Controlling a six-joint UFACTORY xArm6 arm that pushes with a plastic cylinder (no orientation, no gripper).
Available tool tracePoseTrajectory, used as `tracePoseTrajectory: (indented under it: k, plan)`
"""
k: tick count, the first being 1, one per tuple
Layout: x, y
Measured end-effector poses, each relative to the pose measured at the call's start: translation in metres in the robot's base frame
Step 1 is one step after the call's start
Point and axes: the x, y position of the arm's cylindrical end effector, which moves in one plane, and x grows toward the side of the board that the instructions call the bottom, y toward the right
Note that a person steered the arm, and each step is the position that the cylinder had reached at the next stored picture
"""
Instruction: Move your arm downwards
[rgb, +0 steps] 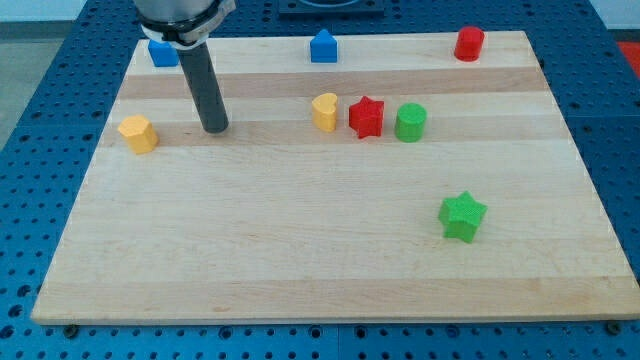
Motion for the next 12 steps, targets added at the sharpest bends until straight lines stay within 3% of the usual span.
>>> tracePoseTrajectory:
  k: [2, 6, 12]
  plan:
    - [-0.011, 0.023]
    - [0.120, 0.009]
    - [0.183, 0.009]
